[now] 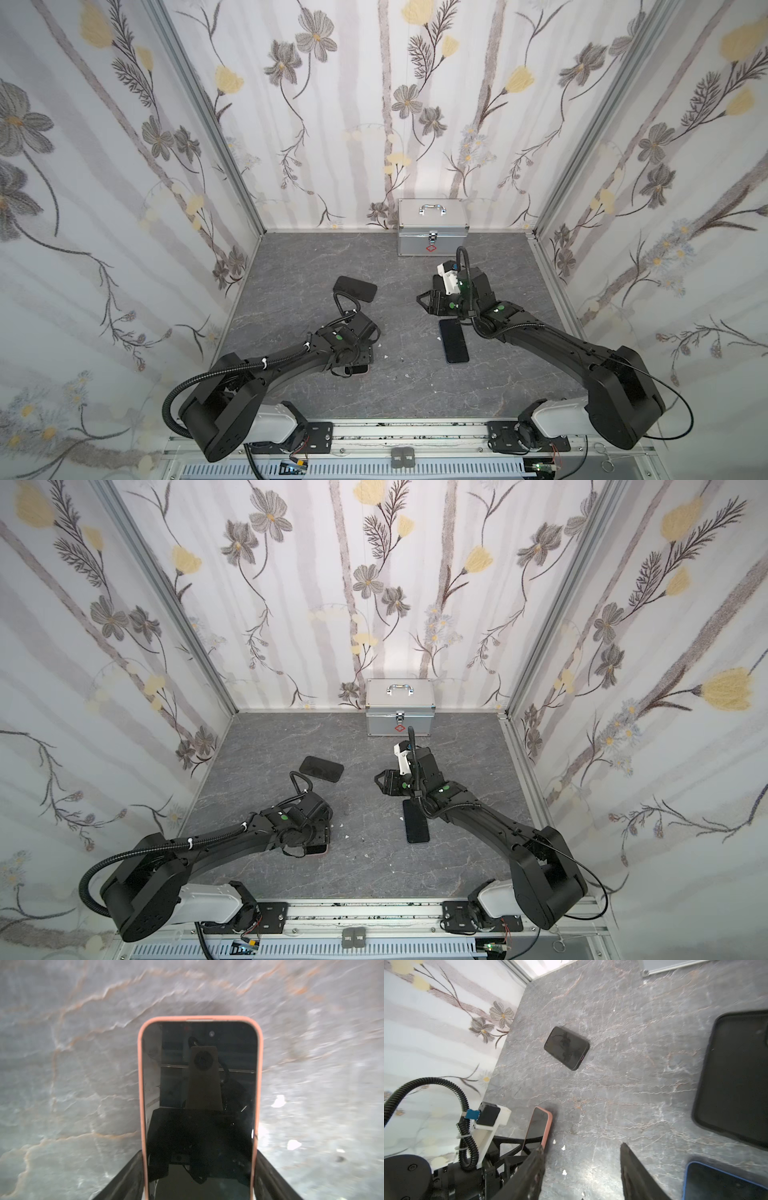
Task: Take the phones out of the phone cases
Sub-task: 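Lift the pink-cased phone upright with the left gripper toward the right gripper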
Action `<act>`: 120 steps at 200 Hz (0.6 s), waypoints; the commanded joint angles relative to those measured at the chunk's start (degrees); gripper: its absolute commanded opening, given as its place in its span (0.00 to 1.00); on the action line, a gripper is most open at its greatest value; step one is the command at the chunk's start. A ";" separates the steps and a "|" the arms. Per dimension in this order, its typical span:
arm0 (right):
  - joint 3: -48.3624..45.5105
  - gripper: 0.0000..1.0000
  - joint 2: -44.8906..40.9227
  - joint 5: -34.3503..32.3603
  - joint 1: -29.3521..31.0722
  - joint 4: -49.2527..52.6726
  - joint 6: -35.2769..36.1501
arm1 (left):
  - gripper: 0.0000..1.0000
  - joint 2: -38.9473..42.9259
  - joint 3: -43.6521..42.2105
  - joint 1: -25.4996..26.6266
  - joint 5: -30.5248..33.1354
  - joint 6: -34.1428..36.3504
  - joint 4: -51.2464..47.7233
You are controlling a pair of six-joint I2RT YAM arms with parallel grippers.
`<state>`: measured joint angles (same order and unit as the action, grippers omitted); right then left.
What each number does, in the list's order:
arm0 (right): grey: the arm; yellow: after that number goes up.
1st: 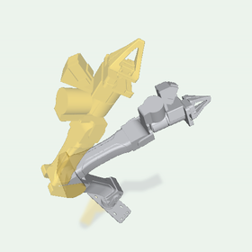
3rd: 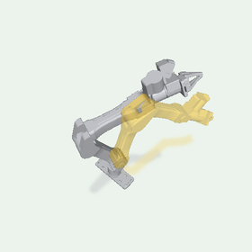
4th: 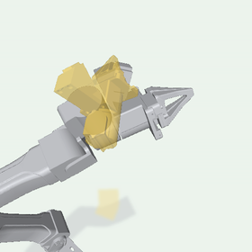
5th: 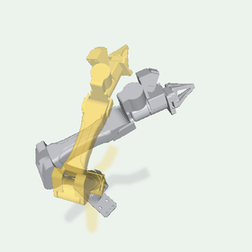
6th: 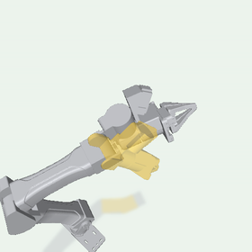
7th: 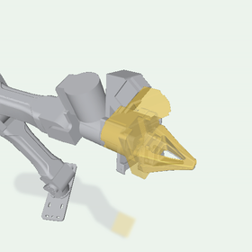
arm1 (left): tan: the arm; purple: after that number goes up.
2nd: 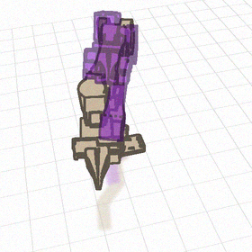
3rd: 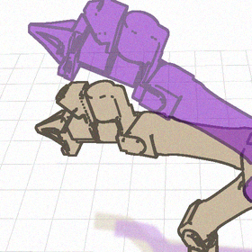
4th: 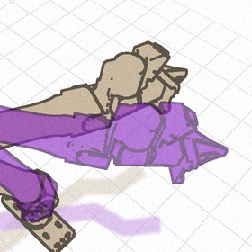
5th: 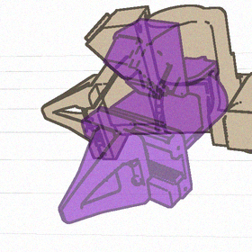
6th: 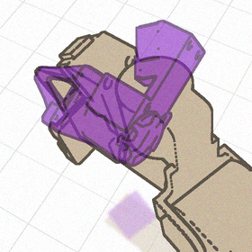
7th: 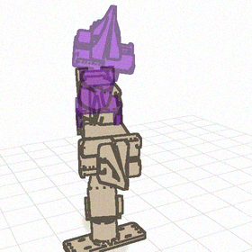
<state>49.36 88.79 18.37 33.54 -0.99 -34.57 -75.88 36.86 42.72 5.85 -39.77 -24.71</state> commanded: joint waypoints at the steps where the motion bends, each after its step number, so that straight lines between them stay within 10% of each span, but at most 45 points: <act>1: 0.09 0.60 1.36 6.65 0.70 -5.03 -4.38 | 0.63 1.06 0.62 0.81 -1.01 1.67 5.40; 120: 4.95 0.64 15.86 12.15 6.19 -6.02 -8.01 | 0.58 -0.20 2.10 7.26 -0.19 4.07 16.06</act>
<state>53.47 103.63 29.82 39.51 -5.78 -41.95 -76.03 38.11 49.39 4.14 -36.25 -12.82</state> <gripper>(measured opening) 0.640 0.727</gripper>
